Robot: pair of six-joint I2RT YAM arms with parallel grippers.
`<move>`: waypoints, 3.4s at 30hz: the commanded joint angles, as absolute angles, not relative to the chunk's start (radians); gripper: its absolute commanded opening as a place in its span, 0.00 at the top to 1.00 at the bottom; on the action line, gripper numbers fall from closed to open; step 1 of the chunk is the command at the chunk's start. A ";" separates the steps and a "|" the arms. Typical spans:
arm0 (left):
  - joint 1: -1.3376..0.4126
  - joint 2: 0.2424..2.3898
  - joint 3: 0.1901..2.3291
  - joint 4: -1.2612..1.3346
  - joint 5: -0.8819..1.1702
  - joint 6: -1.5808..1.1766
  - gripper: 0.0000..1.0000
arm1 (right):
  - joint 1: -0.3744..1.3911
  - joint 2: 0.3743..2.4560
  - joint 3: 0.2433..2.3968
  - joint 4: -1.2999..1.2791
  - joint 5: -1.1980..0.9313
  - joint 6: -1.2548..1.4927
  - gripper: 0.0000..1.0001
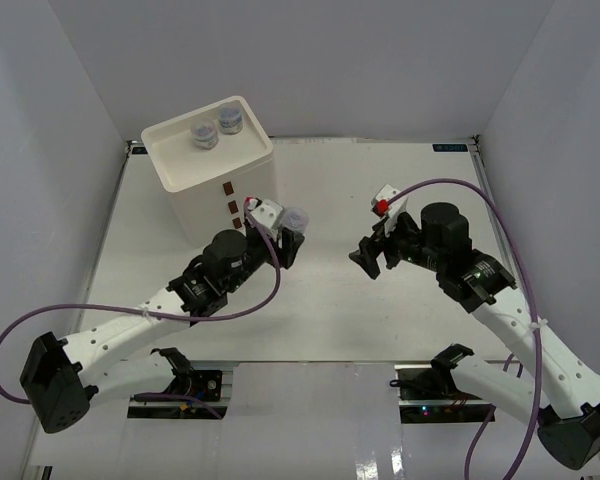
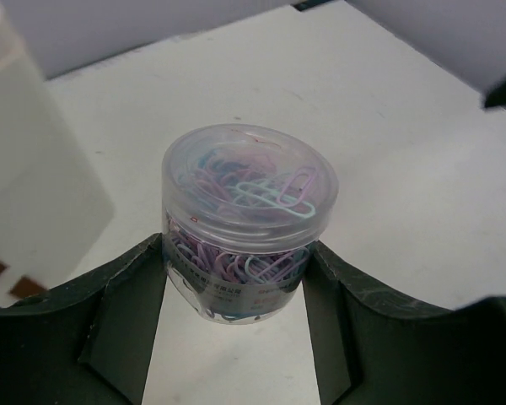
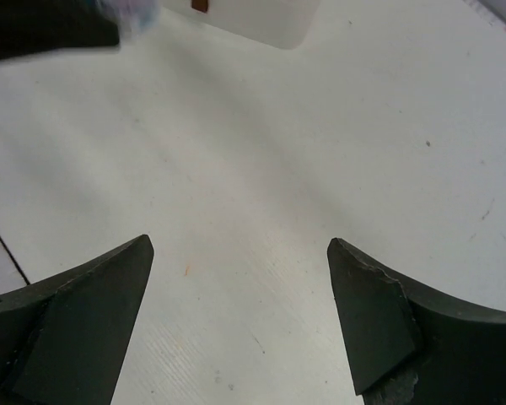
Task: Sort the stationery into containers
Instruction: Place the stationery in the storage box, then reset both arms
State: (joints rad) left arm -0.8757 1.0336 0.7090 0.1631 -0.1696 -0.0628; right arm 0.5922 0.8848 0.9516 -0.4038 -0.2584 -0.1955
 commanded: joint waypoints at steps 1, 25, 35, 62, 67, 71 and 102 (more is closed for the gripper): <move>-0.778 0.986 0.817 0.092 -0.391 -0.095 0.70 | 0.594 0.853 0.891 -0.330 -0.098 -0.129 0.10; -0.183 1.215 1.084 0.124 -0.357 -0.047 0.61 | 0.592 0.635 0.657 -0.201 -0.252 -0.141 0.10; -0.164 1.370 1.132 0.182 -0.314 -0.049 0.53 | 0.591 0.630 0.646 -0.196 -0.256 -0.146 0.10; -0.155 1.217 1.295 -0.249 -0.227 -0.066 0.02 | 0.591 0.537 0.673 -0.216 -0.020 -0.086 0.10; -0.155 1.001 1.266 -0.405 -0.157 -0.100 0.02 | 0.591 0.413 0.678 -0.244 0.269 -0.040 0.10; -0.155 0.731 1.146 -0.497 -0.130 -0.141 0.02 | 0.591 0.315 0.650 -0.244 0.350 -0.052 0.10; -0.236 0.158 0.635 -0.574 -0.216 -0.288 0.02 | 0.591 -0.115 0.423 -0.233 0.509 -0.037 0.10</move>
State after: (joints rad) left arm -0.2321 0.1780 0.6518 -0.6136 -0.2081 -0.2783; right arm 0.5903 0.0090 0.4267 -0.2897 0.4950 -0.0162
